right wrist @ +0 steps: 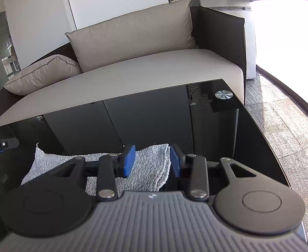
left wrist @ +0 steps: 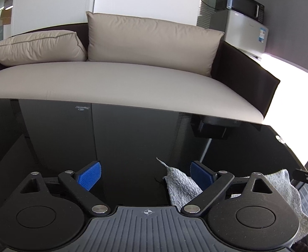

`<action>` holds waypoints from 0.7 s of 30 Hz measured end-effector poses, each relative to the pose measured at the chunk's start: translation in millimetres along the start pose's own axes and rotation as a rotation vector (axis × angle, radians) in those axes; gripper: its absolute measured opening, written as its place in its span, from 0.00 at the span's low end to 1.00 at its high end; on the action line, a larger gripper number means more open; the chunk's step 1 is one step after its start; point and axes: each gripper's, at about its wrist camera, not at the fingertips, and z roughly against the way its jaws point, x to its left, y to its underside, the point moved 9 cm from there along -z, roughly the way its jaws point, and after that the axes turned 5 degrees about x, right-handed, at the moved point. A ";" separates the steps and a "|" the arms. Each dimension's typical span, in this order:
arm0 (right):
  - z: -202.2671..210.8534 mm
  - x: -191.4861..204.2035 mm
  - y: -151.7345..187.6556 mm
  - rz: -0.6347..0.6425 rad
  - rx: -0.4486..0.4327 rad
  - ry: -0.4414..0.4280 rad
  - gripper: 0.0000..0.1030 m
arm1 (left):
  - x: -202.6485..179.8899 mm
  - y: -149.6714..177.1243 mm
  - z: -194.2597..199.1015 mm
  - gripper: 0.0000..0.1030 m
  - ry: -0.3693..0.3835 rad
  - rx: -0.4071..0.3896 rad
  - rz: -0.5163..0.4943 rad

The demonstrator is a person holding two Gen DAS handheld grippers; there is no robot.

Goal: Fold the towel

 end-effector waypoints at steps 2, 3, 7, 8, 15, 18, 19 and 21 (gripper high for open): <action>-0.2 0.2 0.4 0.000 0.002 0.000 0.38 | -7.3 4.4 -3.0 0.88 0.013 0.016 -0.026; -0.3 0.3 0.6 0.000 0.003 -0.001 0.38 | -10.3 6.5 -4.6 0.88 0.018 0.022 -0.037; -0.8 0.6 1.4 0.000 0.007 -0.001 0.38 | -19.0 16.0 -10.5 0.88 0.022 0.050 -0.070; -0.9 0.7 1.6 0.000 0.008 -0.002 0.39 | -20.5 18.2 -11.9 0.90 0.024 0.058 -0.073; 2.4 -0.2 5.3 -0.015 0.015 0.000 0.43 | -25.3 27.9 -16.0 0.97 0.028 0.088 -0.085; 6.2 2.2 12.2 -0.008 0.037 -0.003 0.43 | -28.0 32.6 -14.7 0.99 0.039 0.102 -0.089; 7.9 3.3 14.4 0.003 0.041 0.002 0.43 | -28.5 34.6 -13.7 0.99 0.043 0.106 -0.089; 12.3 5.7 18.0 0.024 0.043 0.009 0.44 | -29.3 39.3 -10.8 0.99 0.055 0.114 -0.086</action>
